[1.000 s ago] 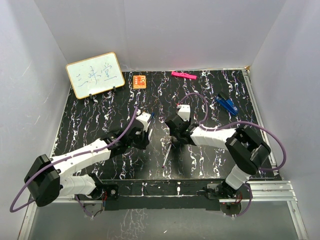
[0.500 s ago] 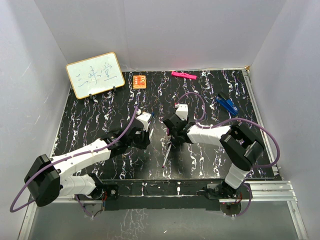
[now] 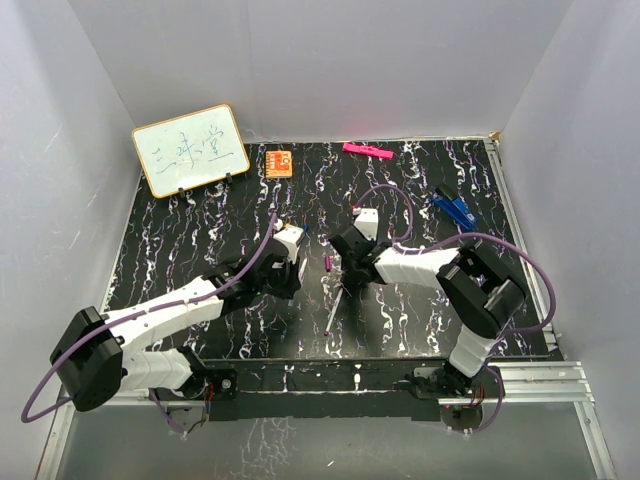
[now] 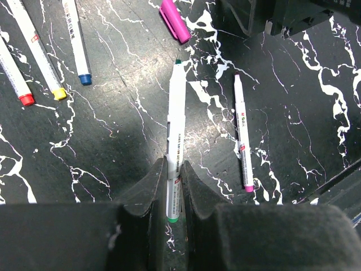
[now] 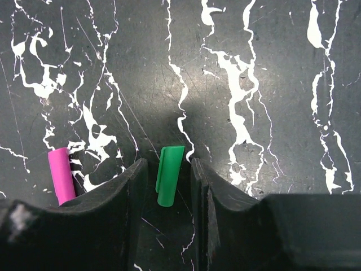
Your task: Insert the pens into the pen caps
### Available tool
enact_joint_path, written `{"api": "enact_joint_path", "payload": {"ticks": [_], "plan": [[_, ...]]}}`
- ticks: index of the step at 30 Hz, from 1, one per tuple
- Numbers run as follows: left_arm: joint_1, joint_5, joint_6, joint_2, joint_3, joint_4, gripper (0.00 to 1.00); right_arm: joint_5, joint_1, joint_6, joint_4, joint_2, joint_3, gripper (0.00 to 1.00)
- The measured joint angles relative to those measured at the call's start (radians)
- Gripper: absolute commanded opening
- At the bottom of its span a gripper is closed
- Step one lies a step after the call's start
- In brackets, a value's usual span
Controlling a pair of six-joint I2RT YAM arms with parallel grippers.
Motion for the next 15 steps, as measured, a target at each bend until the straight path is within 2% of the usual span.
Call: {"api": "enact_joint_path", "payload": {"ticks": [2,3,4,7,15], "plan": [[0.000,-0.002,0.000,0.000,0.000,0.000,0.00,-0.005,0.000,0.001,0.002,0.006,0.000,0.33],[0.000,-0.004,-0.001,0.000,0.000,0.000,0.00,-0.007,0.000,0.002,0.003,0.006,0.000,0.30],[0.000,-0.005,-0.002,0.000,0.000,0.000,0.00,-0.008,0.000,0.004,0.003,0.006,0.000,0.25],[0.000,-0.010,-0.004,0.000,0.000,-0.002,0.00,-0.010,0.000,0.011,0.004,0.010,0.001,0.00],[0.000,-0.032,-0.004,0.000,0.000,-0.008,0.00,-0.011,-0.002,0.048,0.008,0.013,0.005,0.00]]}}
